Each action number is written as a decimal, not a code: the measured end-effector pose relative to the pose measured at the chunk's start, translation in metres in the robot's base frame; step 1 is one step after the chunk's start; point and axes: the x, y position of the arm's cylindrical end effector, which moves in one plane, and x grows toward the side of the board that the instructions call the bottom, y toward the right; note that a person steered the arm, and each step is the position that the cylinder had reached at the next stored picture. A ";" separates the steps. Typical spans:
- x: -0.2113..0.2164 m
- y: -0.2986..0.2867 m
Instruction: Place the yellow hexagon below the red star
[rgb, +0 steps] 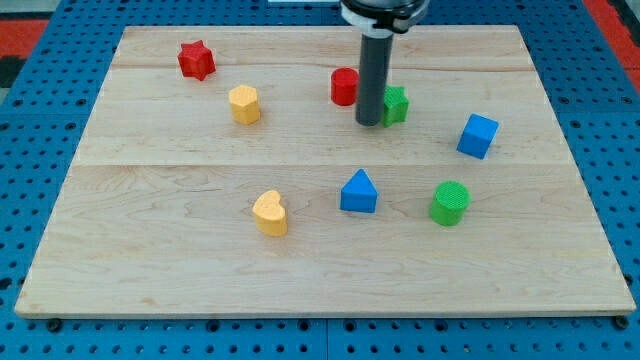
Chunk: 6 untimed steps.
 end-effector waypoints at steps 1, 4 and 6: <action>-0.013 -0.062; -0.033 -0.174; -0.047 -0.235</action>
